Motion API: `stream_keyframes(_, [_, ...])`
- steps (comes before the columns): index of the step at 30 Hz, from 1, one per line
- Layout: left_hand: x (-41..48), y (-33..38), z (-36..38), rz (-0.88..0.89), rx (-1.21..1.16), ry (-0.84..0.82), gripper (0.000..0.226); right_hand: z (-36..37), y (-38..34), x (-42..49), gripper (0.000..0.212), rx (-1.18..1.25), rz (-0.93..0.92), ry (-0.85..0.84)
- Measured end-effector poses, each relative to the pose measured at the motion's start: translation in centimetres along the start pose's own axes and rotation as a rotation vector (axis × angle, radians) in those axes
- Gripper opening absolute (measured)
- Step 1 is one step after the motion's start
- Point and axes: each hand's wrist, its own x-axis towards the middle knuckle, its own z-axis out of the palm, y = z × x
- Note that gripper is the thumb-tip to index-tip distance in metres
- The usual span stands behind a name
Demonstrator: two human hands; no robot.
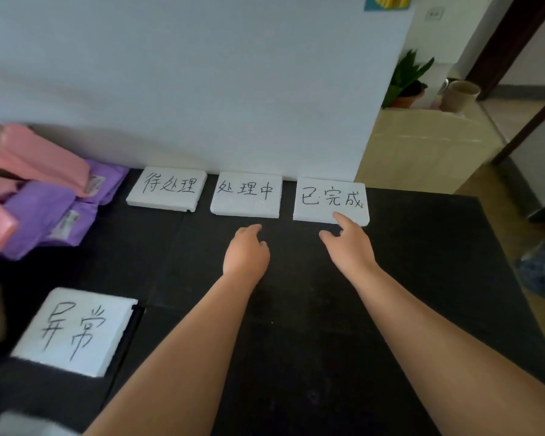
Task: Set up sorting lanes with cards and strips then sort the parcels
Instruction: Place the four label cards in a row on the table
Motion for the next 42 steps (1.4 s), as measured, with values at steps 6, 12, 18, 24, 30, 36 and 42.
stream_keyframes(6, [-4.9,-8.3,-5.3,-0.070,0.037,0.081,0.046,6.0,-3.5,-6.8,0.059,0.039,-0.069,-0.104])
stream_keyframes(12, [-8.2,-18.3,-11.8,-0.215,0.079,0.098,0.049,14.0,-7.6,-13.3,0.054,-0.036,-0.098,-0.194])
stream_keyframes(18, [-9.9,-27.4,-16.9,-0.297,0.095,0.142,0.051,22.0,-10.7,-19.2,0.053,-0.102,-0.098,-0.273])
stream_keyframes(24, [-10.0,-33.8,-19.9,-0.321,0.108,0.115,0.057,28.6,-12.3,-23.9,0.057,-0.120,-0.074,-0.364])
stream_keyframes(30, [-9.6,-37.6,-20.5,-0.338,0.139,-0.014,0.065,32.5,-12.6,-26.3,0.053,-0.168,0.014,-0.410])
stream_keyframes(36, [-8.9,-39.1,-20.2,-0.350,0.094,-0.123,0.066,33.7,-12.8,-26.7,0.056,-0.216,0.034,-0.468])
stream_keyframes(42, [-9.2,-38.4,-20.2,-0.360,0.030,-0.025,0.058,33.2,-12.8,-26.8,0.049,-0.197,0.008,-0.477])
